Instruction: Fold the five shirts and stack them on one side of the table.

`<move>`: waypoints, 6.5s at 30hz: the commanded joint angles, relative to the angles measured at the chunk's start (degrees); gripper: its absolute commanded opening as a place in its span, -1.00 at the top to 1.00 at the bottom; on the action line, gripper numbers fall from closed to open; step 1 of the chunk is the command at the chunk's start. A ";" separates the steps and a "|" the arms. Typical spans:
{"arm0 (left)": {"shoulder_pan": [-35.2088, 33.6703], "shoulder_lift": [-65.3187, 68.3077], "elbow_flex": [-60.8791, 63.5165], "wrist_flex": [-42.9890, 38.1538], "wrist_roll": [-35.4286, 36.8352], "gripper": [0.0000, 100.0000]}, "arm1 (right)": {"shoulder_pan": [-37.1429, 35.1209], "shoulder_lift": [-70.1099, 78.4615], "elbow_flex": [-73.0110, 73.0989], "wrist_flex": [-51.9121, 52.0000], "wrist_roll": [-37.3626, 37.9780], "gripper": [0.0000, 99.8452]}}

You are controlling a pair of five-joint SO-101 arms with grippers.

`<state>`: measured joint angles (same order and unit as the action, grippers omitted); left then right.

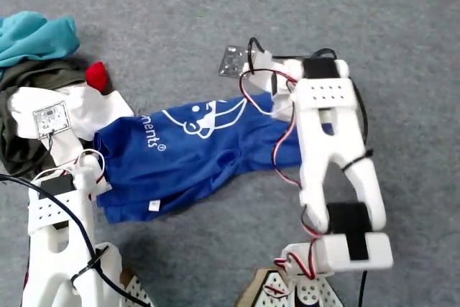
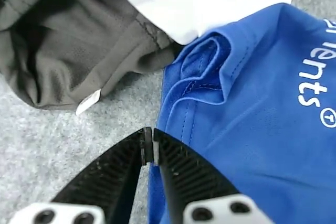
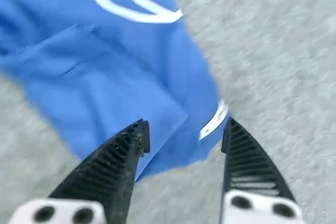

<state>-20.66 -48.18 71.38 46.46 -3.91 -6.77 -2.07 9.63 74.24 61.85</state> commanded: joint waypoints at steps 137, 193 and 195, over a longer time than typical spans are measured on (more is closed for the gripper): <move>62.86 102.11 -154.55 41.05 15.30 0.96 | 37.23 3.82 26.24 -33.05 -41.05 1.00; 17.85 22.81 -60.75 34.20 -6.07 0.96 | 36.97 1.98 24.22 -24.62 -40.62 0.99; 15.38 20.35 -54.95 31.38 -8.00 0.96 | 36.70 -0.40 21.67 -18.81 -40.62 0.99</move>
<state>-1.67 -22.95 8.97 81.80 -9.10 29.27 2.68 35.65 48.66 21.32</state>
